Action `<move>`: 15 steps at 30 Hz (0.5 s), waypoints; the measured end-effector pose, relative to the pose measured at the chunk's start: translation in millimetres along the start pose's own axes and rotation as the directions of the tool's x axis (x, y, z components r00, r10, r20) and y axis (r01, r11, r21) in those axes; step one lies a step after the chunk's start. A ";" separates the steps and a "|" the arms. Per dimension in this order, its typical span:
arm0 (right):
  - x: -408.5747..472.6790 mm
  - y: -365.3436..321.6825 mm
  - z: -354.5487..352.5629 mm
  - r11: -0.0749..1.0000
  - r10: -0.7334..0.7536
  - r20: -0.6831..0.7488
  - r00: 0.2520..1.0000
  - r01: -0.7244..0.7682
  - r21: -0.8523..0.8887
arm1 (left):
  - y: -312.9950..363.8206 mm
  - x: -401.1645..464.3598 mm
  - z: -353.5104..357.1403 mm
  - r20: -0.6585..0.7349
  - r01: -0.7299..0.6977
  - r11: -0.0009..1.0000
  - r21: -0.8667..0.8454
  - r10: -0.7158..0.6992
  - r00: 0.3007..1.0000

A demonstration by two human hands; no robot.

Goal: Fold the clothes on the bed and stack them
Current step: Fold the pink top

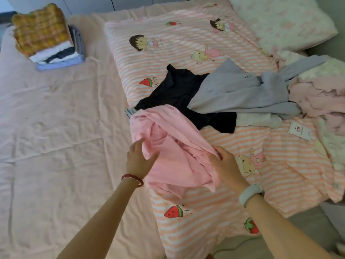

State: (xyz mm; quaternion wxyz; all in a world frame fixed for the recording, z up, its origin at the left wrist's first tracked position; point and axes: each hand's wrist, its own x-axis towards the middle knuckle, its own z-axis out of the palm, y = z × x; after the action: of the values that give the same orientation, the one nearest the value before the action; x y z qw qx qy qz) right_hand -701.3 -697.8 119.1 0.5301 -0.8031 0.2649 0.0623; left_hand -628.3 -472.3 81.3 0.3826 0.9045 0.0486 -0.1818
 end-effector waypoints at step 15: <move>-41.4 89.9 -56.3 0.873 0.412 -0.101 0.905 -0.361 0.328 | 74.1 -44.6 80.9 0.835 -0.660 0.732 0.165 0.253 0.489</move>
State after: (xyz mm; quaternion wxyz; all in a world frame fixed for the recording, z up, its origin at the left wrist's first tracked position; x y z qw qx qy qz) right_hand -791.0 -759.5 85.5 0.5987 -0.6456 0.4705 0.0582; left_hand -676.5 -579.5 95.8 0.1701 0.7780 -0.4147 -0.4402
